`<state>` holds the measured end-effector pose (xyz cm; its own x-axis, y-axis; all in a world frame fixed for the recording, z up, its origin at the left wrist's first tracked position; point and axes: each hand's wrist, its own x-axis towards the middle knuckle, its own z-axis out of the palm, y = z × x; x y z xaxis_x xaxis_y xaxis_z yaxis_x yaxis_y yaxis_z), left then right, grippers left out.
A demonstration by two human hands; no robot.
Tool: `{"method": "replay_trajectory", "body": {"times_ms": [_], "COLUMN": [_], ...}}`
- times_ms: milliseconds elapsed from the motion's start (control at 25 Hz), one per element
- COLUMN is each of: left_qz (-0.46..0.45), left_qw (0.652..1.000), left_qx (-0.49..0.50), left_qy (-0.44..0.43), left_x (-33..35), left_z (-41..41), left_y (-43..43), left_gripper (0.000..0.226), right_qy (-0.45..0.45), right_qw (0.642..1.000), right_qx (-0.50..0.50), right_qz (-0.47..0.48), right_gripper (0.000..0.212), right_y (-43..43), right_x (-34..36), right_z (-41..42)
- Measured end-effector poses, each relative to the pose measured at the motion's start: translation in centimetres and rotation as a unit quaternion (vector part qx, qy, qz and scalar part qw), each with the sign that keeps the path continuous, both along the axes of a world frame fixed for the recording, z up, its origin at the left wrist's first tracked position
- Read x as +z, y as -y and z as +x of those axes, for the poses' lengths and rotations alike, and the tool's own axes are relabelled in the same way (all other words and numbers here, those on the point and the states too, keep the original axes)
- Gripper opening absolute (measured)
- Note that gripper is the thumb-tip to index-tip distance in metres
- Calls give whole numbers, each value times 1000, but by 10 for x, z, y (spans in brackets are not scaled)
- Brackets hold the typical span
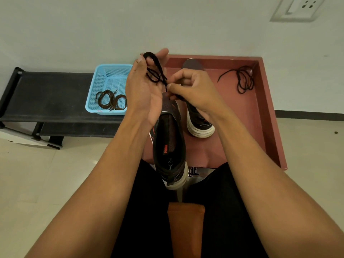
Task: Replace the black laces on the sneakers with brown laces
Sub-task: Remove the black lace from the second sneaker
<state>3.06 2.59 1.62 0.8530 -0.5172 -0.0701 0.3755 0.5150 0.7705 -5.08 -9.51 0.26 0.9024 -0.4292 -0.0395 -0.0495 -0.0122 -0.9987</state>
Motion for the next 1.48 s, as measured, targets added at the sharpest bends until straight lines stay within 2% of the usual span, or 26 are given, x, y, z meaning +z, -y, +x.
{"method": "replay_trajectory", "body": {"times_ms": [120, 200, 320, 400, 560, 760, 880, 960, 1080, 1120, 1360, 1480], "left_qz": [-26, -20, 135, 244, 364, 421, 477, 516, 549, 553, 548, 564], "left_qw": [999, 999, 988, 953, 870, 809, 744, 701, 643, 633, 606, 600], "left_qx": [14, 7, -7, -30, -97, -171, -185, -193, -247, -263, -295, -279], "left_qy": [-43, -40, 74, 175, 318, 374, 429, 453, 474, 474, 496, 495], "left_x": [4, 3, -6, -12, -19, -26, -37, -46, -59, -64, -68, -68], "left_z": [2, 3, 9, 13, 5, -25, -49, -67, -85, -87, -92, -98], "left_y": [16, 26, 42, 58, 104, 175, 207, 218, 220, 219, 216, 212], "left_gripper": [31, 30, 28, 26, 23, 27, 32, 42, 41, 39, 41, 35], "right_qy": [-7, -5, -17, -21, -21, -85, -181, -237, -310, -329, -358, -367], "right_qw": [999, 1000, 999, 996, 983, 946, 905, 885, 882, 881, 886, 879], "right_qx": [15, 13, -30, -75, -174, -293, -333, -327, -248, -224, -189, -179], "right_qz": [28, 6, -30, -46, -56, -114, -193, -232, -254, -256, -225, -246], "right_gripper": [16, 17, 17, 16, 16, 8, 8, 15, 29, 31, 20, 16], "right_y": [2, 10, 28, 45, 84, 140, 151, 149, 143, 141, 143, 141], "right_x": [2, 0, -1, 0, -1, -21, -35, -39, -41, -41, -41, -32], "right_z": [-4, -7, -16, -24, -49, -92, -109, -111, -107, -107, -111, -110]}}
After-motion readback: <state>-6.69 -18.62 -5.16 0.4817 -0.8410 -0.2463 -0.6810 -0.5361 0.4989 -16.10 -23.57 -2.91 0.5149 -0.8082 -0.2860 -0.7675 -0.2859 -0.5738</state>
